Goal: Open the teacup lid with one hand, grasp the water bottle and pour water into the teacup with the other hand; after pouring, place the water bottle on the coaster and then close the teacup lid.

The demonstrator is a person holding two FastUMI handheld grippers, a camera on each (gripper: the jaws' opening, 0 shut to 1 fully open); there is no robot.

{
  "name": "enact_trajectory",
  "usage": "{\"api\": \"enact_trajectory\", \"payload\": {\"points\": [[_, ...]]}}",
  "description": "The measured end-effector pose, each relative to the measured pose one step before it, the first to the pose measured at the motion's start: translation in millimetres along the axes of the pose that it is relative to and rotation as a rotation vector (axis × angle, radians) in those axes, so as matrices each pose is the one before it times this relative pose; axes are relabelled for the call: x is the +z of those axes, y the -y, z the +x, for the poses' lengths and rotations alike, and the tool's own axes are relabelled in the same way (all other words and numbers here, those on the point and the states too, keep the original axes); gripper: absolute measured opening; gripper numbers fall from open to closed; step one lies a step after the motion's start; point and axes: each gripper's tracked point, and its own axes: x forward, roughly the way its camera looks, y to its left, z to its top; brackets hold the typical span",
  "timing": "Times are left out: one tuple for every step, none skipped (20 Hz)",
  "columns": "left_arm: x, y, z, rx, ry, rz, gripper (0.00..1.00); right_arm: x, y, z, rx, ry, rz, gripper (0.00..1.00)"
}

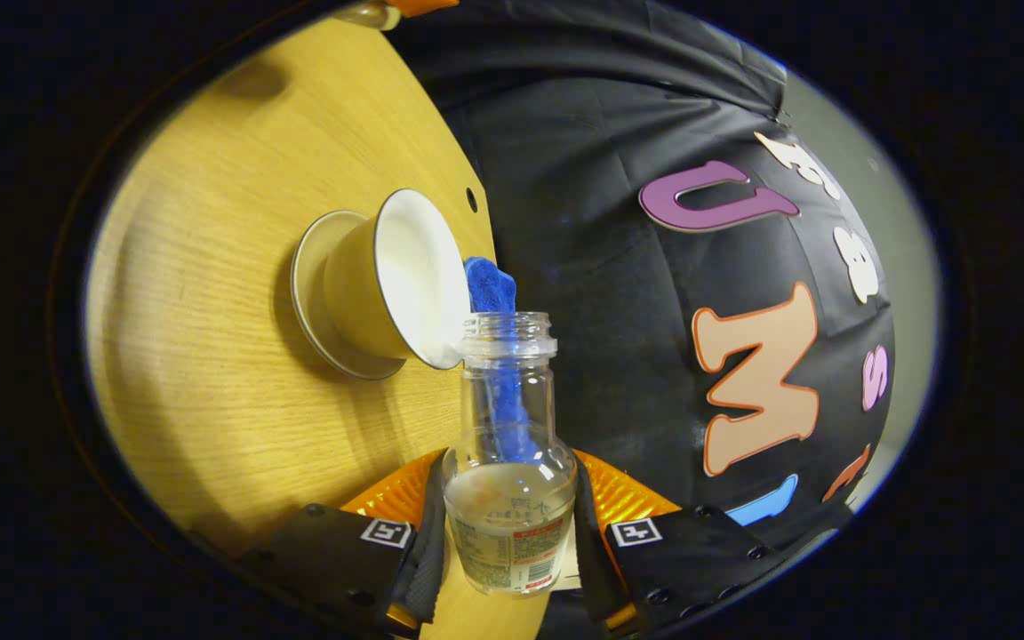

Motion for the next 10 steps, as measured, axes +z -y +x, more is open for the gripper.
{"api": "enact_trajectory", "payload": {"points": [[-0.38,-0.18,-0.32,-0.00011,0.00004,0.00001,0.22,-1.84,-1.61,3.71,-0.00078,-0.00077,-0.03114,0.66],[0.11,0.25,0.43,-0.00001,-0.00072,0.00032,0.22,-2.42,-0.90,1.81,-0.00042,-0.00342,-0.02773,0.65],[-0.08,0.27,-0.11,-0.00008,0.00028,0.00006,0.23,0.00,-0.27,-0.37,0.00140,-0.00424,-0.02532,0.66],[0.25,0.05,-0.67,-0.00006,-0.00003,0.00020,0.22,0.77,-0.44,-0.80,0.00085,-0.00465,-0.02092,0.66],[-0.53,-0.63,0.38,0.00001,-0.00111,-0.00001,0.22,1.97,-0.46,-3.21,-0.00092,-0.00267,-0.01450,0.66],[0.72,0.57,0.21,-0.00018,0.00066,-0.00006,0.22,1.00,-1.13,-1.41,0.00159,0.00144,-0.01201,0.67],[-0.44,-0.50,-0.72,-0.00012,0.00015,0.00001,0.22,-0.32,1.23,1.13,-0.00219,0.00173,-0.01736,0.66],[-0.22,-0.18,0.23,-0.00012,-0.00063,0.00009,0.22,-0.06,2.41,-0.54,-0.00664,0.00025,-0.02504,0.65],[-0.05,0.26,0.84,-0.00011,-0.00163,0.00033,0.22,0.85,0.77,0.48,-0.00678,0.00032,-0.03110,0.65],[0.90,-0.15,-0.42,0.00003,0.00072,-0.00055,0.22,2.11,2.72,-0.28,-0.00652,0.00517,-0.02921,0.65]]}}
